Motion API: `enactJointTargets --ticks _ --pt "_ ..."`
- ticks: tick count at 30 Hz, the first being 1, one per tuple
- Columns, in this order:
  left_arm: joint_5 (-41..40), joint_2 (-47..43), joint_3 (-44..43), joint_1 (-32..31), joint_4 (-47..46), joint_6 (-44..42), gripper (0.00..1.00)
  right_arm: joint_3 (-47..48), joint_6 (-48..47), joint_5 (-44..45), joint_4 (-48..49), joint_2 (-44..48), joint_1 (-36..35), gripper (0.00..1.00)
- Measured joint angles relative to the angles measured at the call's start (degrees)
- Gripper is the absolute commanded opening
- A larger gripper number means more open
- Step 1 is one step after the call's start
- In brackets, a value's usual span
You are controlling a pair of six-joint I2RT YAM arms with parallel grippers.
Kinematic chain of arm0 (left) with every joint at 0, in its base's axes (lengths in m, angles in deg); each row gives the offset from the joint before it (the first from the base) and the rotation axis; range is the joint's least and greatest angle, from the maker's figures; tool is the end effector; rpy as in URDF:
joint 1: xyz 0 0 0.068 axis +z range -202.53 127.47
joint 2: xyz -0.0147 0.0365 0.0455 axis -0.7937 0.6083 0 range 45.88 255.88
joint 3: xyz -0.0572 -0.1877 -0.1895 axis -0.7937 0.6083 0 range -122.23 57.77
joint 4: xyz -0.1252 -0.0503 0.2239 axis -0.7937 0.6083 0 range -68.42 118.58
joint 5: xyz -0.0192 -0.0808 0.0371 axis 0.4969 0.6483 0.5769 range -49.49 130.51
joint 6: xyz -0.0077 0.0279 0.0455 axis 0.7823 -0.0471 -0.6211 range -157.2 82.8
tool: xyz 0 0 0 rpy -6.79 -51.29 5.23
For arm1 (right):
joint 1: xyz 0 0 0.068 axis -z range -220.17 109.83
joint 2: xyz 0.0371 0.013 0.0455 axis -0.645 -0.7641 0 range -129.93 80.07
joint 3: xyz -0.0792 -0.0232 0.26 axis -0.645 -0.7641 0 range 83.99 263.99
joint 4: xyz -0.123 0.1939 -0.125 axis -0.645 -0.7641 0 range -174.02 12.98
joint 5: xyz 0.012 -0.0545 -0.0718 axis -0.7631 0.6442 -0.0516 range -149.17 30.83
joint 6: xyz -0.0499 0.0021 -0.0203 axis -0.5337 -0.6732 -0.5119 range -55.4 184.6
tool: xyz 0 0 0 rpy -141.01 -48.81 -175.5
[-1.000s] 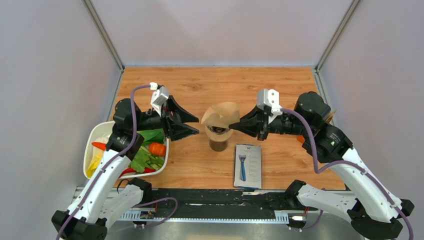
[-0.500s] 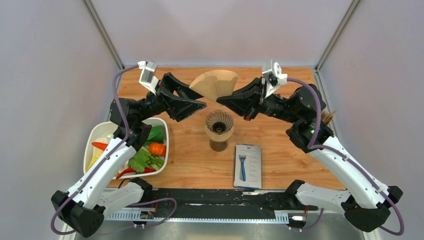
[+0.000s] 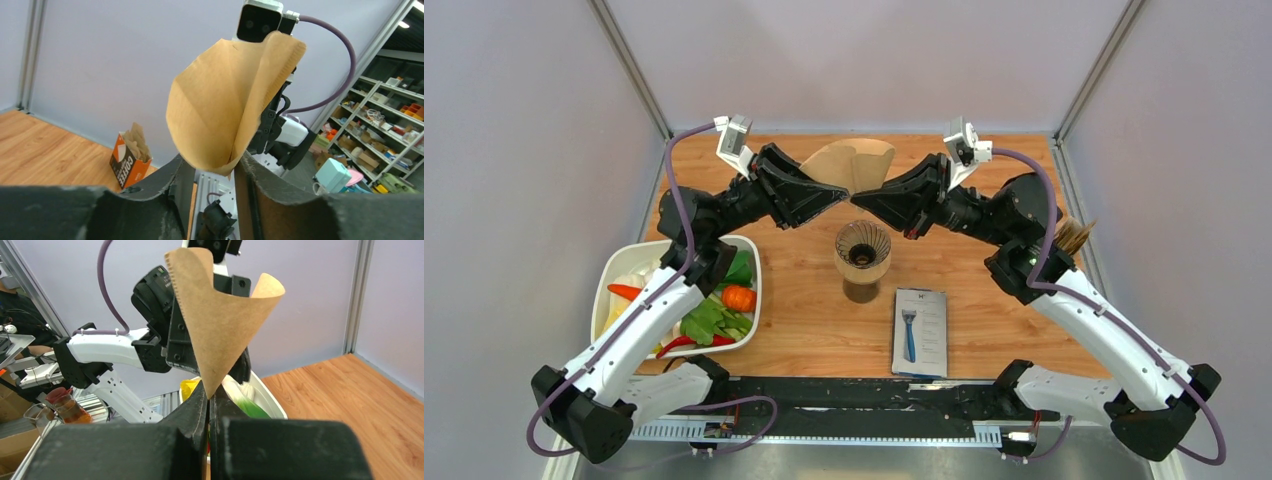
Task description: Place the coffee filter in the dripper
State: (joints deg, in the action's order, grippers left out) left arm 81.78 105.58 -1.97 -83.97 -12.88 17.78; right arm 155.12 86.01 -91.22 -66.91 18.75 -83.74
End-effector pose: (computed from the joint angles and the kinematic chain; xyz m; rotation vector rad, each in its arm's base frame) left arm 0.1710 -0.1321 0.4586 0.5253 1.1900 -1.6668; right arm 0.1481 0.1669 0.4815 -0.7670 1.1650 1.3014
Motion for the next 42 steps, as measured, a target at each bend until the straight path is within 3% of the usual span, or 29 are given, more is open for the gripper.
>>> enactJointTargets --ticks 3,7,9,12,17,19,23,27,34,42 --pt "-0.39 0.11 0.0 -0.04 0.09 0.04 0.34 -1.9 0.37 0.74 -0.04 0.59 0.07 0.0" --pt "-0.57 0.11 0.0 -0.04 -0.11 0.28 0.19 -3.52 0.76 1.9 -0.63 1.51 0.57 0.0" --pt "-0.68 0.11 0.0 -0.04 -0.13 0.2 0.04 -3.8 0.98 2.14 -0.79 1.92 1.11 0.0" --pt "-0.76 0.11 0.0 -0.04 -0.11 0.24 0.0 -3.8 1.2 2.16 -0.85 2.56 2.34 0.02" --pt "-0.83 0.11 0.0 0.17 -0.07 0.17 0.0 -3.8 1.03 1.46 -1.51 3.23 3.21 0.54" --pt "-0.81 0.11 0.0 0.39 -0.07 0.15 0.0 -3.8 0.87 1.25 -1.68 3.74 3.52 0.61" --pt "-0.22 0.11 0.0 0.44 -0.04 0.09 0.0 -3.65 -0.26 0.44 -1.66 4.61 3.65 0.63" --pt "0.92 0.11 0.02 0.44 -0.07 0.04 0.0 -2.95 -1.46 0.5 -1.66 4.72 3.65 0.58" --pt "3.08 -0.02 0.87 0.44 -0.37 0.04 0.0 -1.68 -2.6 0.5 -1.68 4.44 4.87 0.27" --pt "4.33 -0.81 1.88 0.44 -0.7 0.07 0.0 -0.96 -2.91 -0.76 -1.73 4.44 7.72 0.0"
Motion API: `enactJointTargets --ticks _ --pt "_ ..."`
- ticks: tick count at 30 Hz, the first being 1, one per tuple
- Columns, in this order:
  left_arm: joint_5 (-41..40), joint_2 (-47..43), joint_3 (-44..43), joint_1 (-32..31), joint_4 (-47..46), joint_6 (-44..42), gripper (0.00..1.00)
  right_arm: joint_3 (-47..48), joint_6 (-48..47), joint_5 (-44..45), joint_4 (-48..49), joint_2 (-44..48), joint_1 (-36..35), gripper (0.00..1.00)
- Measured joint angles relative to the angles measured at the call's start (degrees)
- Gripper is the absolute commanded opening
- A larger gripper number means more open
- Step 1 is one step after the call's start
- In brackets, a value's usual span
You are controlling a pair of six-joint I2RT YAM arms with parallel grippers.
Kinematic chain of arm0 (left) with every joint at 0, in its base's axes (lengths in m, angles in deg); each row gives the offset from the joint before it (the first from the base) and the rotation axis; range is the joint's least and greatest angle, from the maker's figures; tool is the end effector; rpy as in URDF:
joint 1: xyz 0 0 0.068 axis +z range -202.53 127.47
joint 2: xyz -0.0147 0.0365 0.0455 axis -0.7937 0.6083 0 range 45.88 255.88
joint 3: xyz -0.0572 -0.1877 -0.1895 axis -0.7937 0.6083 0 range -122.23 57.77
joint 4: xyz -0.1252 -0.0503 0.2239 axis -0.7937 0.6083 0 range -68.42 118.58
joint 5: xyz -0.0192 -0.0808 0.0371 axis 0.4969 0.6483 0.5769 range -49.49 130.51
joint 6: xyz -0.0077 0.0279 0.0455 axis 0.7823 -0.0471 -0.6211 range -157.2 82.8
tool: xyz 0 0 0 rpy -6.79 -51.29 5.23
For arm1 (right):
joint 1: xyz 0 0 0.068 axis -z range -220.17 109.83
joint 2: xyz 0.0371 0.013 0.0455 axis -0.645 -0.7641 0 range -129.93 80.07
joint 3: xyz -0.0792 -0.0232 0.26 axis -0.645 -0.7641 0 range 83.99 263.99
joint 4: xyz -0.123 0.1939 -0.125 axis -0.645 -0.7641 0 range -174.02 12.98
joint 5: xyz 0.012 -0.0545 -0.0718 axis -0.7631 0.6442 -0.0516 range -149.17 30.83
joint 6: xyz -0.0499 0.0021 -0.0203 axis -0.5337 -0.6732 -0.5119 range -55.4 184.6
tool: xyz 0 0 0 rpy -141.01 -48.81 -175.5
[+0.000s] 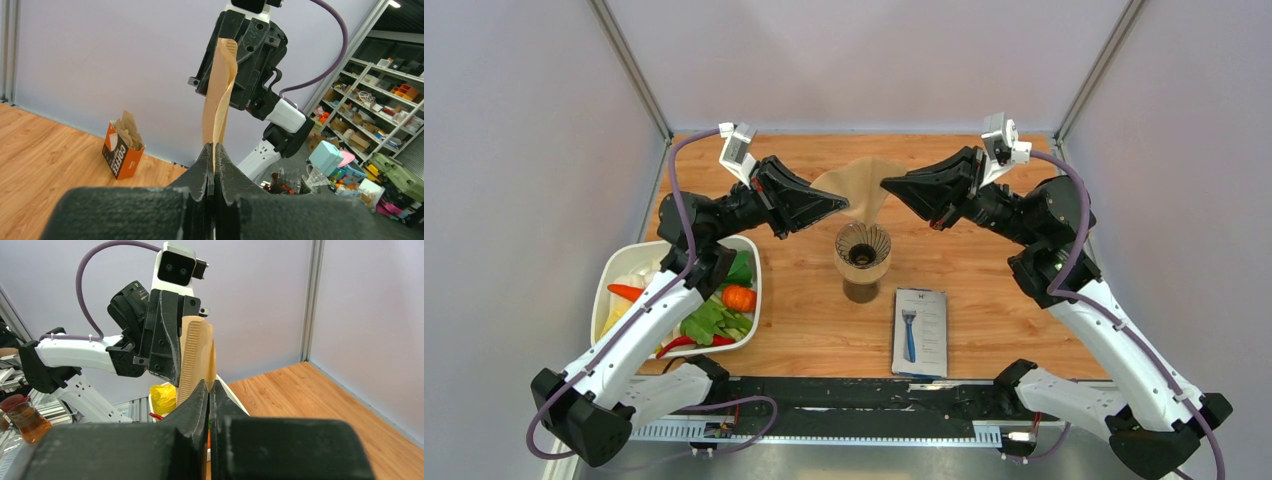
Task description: Place the coffee filter in the dripper
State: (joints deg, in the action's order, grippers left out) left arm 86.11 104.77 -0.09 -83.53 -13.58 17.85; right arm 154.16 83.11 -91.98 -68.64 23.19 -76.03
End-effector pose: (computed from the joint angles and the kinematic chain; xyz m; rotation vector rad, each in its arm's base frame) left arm 0.1682 -0.1308 0.4506 0.5995 1.2090 -1.6857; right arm 0.1483 0.1309 0.4877 -0.7143 1.1372 1.1520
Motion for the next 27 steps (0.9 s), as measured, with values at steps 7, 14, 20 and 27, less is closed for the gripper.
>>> enactJointTargets --ticks 7,14,20,27 --pt "-0.07 0.0 0.07 0.0 -0.26 0.02 0.0 -0.02 -0.15 -2.58 -0.72 0.7 1.2 0.15" --pt "1.22 0.13 0.07 0.24 -0.24 -0.02 0.0 0.04 -0.55 -3.19 -0.79 1.62 2.21 0.53" --pt "3.19 0.52 0.24 0.24 -0.37 0.02 0.0 0.74 -0.74 -3.82 -0.83 1.31 2.25 0.42" --pt "4.31 0.63 1.22 0.37 -1.22 0.44 0.0 1.79 -0.66 -4.98 -0.87 0.33 2.69 0.38"
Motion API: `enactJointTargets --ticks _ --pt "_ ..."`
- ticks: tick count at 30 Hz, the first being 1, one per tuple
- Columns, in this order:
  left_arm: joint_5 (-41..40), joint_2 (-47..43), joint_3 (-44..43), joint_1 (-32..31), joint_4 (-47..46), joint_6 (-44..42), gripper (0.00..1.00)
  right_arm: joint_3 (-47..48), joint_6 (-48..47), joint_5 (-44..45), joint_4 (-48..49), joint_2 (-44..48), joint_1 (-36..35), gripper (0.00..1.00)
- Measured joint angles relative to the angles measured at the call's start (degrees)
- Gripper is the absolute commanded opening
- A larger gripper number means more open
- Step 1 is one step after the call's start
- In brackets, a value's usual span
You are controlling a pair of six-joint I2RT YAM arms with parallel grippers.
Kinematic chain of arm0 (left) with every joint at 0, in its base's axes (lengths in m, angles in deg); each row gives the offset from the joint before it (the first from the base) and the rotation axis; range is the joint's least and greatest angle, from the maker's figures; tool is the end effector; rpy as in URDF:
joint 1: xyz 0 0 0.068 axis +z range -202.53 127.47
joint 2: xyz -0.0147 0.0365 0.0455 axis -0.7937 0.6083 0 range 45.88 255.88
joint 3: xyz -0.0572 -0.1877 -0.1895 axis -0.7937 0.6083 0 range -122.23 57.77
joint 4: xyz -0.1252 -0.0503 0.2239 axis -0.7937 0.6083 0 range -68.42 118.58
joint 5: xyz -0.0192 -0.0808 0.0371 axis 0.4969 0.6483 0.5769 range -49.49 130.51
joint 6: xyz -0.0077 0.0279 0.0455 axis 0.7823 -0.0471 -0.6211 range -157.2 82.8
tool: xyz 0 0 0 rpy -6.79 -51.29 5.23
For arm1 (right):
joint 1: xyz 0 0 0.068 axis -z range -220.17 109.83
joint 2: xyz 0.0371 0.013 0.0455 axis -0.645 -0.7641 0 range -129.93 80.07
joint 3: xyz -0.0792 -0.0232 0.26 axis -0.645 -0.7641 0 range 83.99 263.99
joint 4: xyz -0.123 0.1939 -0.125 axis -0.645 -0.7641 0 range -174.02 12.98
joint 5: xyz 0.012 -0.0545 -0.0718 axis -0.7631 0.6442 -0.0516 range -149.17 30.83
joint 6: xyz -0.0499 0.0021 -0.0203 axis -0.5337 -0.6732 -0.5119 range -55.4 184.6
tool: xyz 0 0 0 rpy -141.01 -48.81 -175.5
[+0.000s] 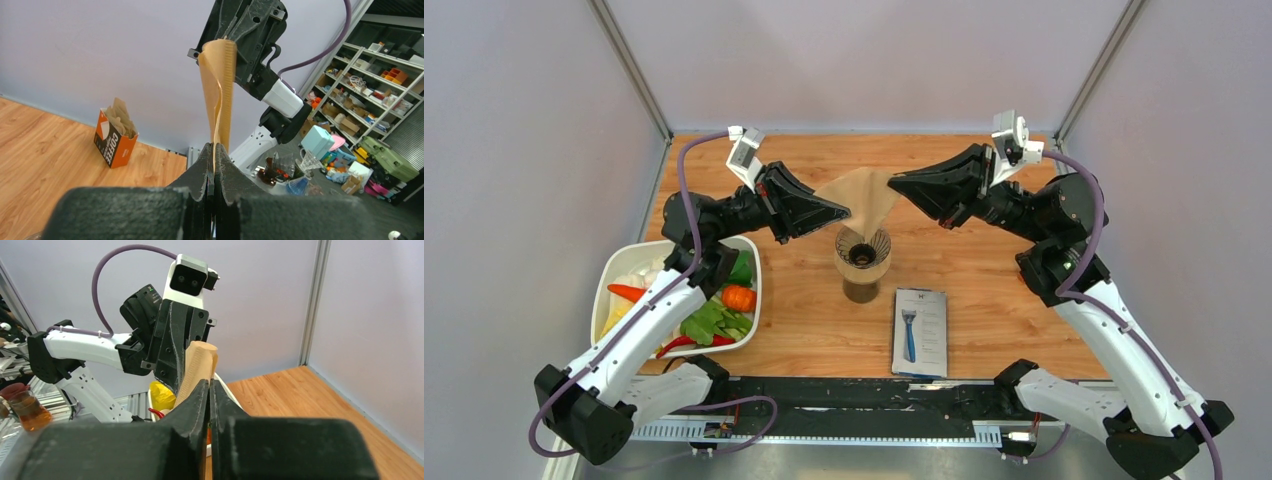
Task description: Place the coffee filter in the dripper
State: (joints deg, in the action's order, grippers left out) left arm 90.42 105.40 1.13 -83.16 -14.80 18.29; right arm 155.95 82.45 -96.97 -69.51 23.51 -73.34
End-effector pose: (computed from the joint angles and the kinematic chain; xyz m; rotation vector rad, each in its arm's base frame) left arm 0.1708 -0.1328 0.4421 0.6697 1.2355 -1.7110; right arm 0.1461 0.1215 0.4965 -0.7711 1.1021 1.1456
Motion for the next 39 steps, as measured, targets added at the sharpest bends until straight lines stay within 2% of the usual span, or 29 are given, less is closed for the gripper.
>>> enactJointTargets --ticks 1,2,3,9,16,20,25,29,30,31,33,34,35,36,38,39 --pt "-0.02 0.0 0.13 0.09 -0.35 0.15 0.0 0.02 0.09 -0.09 -0.02 0.0 0.11 0.66" --pt "0.0 0.0 0.22 0.15 -0.46 0.26 0.0 0.07 0.39 -0.07 -0.07 0.0 0.28 0.83" --pt "0.04 0.0 0.31 0.28 -0.74 0.44 0.0 0.09 0.39 -0.17 -0.02 0.02 0.44 0.88" --pt "0.07 0.44 0.22 0.39 -2.21 1.73 0.0 -0.9 2.23 -2.93 0.37 0.46 0.74 0.81" --pt "0.15 1.55 -0.39 0.39 -2.84 2.56 0.0 -5.31 5.73 -7.43 0.59 -0.94 0.46 0.82" --pt "0.13 1.97 -0.83 0.39 -2.89 2.75 0.0 -6.6 6.6 -8.76 0.92 -2.12 -0.57 0.71" --pt "0.13 2.19 -1.07 0.39 -3.02 2.8 0.0 -7.5 7.15 -10.01 1.62 -2.45 -1.73 0.38" --pt "0.15 2.34 -1.07 0.37 -3.08 2.78 0.0 -7.5 7.45 -10.69 2.34 -3.02 -2.08 0.05" --pt "0.13 2.34 -1.07 0.37 -3.06 2.78 0.0 -7.52 7.67 -10.78 2.43 -3.06 -2.08 0.0" --pt "0.15 2.34 -1.07 0.37 -3.06 2.75 0.01 -7.52 7.37 -10.86 2.58 -3.06 -2.08 0.0" --pt "0.13 2.32 -1.07 0.37 -3.06 2.73 0.09 -7.52 7.32 -10.95 2.62 -3.02 -2.08 0.0" --pt "0.13 2.29 -1.07 0.37 -2.91 2.69 0.18 -7.52 7.26 -10.95 2.56 -2.99 -2.08 0.0" --pt "0.15 2.21 -1.07 0.39 -2.62 2.62 0.22 -7.52 7.13 -10.95 2.43 -2.97 -2.08 0.0" --pt "0.15 2.14 -1.07 0.44 -2.23 2.47 0.29 -7.52 7.06 -10.95 2.23 -2.93 -2.08 0.0" --pt "0.37 1.9 -1.09 0.85 -0.81 2.45 0.32 -7.52 6.78 -10.91 1.88 -2.71 -2.08 0.0" --pt "0.57 1.77 -1.11 1.18 -0.07 2.43 0.31 -7.54 6.6 -10.91 1.66 -2.49 -2.08 0.0"
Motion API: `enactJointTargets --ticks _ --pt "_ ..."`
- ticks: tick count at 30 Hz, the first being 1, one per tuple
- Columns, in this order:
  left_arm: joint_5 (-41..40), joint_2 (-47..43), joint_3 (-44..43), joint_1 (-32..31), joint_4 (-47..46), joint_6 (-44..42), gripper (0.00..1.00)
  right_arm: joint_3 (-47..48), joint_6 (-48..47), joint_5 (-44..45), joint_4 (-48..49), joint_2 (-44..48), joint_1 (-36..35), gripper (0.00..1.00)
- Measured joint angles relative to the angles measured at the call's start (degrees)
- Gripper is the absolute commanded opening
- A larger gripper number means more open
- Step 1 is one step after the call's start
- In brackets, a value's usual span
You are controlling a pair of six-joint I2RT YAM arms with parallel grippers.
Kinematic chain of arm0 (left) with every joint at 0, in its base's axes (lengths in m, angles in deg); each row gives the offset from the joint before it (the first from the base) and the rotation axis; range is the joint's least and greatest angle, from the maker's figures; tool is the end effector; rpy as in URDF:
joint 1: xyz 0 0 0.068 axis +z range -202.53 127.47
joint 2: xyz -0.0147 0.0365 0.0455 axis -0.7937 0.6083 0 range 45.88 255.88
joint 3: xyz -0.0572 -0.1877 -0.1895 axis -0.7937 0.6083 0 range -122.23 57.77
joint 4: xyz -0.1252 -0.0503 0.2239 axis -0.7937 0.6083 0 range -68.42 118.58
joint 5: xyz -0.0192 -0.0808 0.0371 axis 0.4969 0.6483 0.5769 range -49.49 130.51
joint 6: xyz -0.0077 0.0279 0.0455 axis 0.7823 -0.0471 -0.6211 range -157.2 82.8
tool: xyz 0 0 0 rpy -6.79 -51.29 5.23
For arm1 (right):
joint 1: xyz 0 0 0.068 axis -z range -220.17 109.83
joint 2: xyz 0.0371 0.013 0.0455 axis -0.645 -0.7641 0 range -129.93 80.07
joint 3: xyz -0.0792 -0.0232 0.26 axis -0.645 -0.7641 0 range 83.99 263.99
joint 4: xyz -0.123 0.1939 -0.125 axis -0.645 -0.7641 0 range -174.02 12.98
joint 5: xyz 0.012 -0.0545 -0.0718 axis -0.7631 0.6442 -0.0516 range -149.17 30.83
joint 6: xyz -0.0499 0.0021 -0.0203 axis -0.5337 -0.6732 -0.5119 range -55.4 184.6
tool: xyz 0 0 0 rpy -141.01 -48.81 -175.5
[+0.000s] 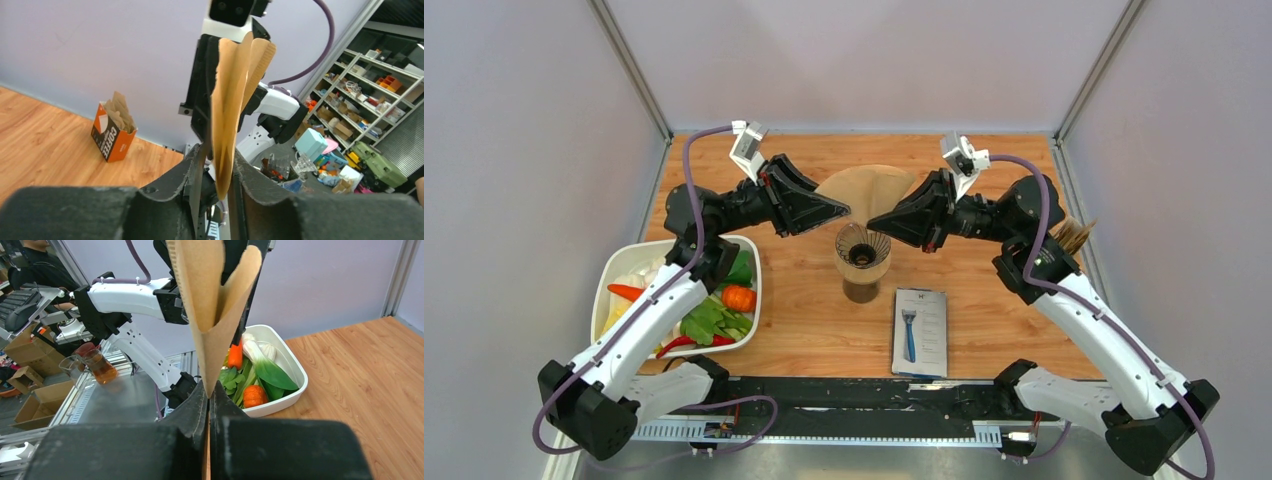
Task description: Place the coffee filter in the dripper
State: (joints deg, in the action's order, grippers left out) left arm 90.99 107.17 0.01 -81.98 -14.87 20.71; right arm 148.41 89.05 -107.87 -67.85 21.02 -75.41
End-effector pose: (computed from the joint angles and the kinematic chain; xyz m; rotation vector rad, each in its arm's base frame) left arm 0.1803 -0.1334 0.4423 0.6396 1.2726 -1.7336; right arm 0.1617 0.1469 0.4471 -0.9123 1.2684 1.3969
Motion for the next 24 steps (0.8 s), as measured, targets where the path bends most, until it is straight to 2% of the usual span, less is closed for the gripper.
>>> enactJointTargets --ticks 1,3,9,10,11,12,14,17,20,24 --pt "0.09 -0.09 -0.02 0.37 0.63 -0.07 0.18 0.0 -0.17 0.0 -0.24 0.28 0.0 0.0" --pt "0.13 -0.31 -0.04 1.46 1.62 0.02 0.02 -0.13 -0.57 0.0 -0.55 0.96 0.0 0.0" --pt "1.38 -1.29 -0.02 2.29 1.9 -0.17 0.0 -0.59 -2.27 0.07 -2.38 1.97 0.0 0.0" --pt "1.7 -1.49 -0.02 2.29 1.97 -0.28 0.03 -0.63 -2.49 0.13 -2.6 2.01 0.0 0.0" --pt "2.23 -1.79 -0.02 2.27 2.08 -0.55 0.19 -0.7 -2.82 0.17 -2.95 2.1 0.0 0.0" --pt "2.67 -2.03 -0.02 2.25 2.36 -0.85 0.39 -0.79 -3.26 0.13 -3.15 2.19 0.0 0.0" --pt "3.74 -2.84 -0.07 2.49 4.24 -2.6 0.53 -0.87 -4.57 -0.39 -4.33 2.58 0.0 0.0" --pt "6.43 -4.33 -1.7 4.17 11.28 -7.93 0.56 -1.07 -7.82 -2.12 -7.43 3.61 0.04 0.0" --pt "9.84 -6.32 -4.35 7.08 19.93 -15.58 0.66 -1.05 -13.57 -4.98 -12.37 4.83 0.07 0.0" --pt "13.84 -8.09 -13.84 9.2 43.23 -36.76 0.67 -0.48 -25.11 -8.94 -21.68 5.42 0.02 0.0"
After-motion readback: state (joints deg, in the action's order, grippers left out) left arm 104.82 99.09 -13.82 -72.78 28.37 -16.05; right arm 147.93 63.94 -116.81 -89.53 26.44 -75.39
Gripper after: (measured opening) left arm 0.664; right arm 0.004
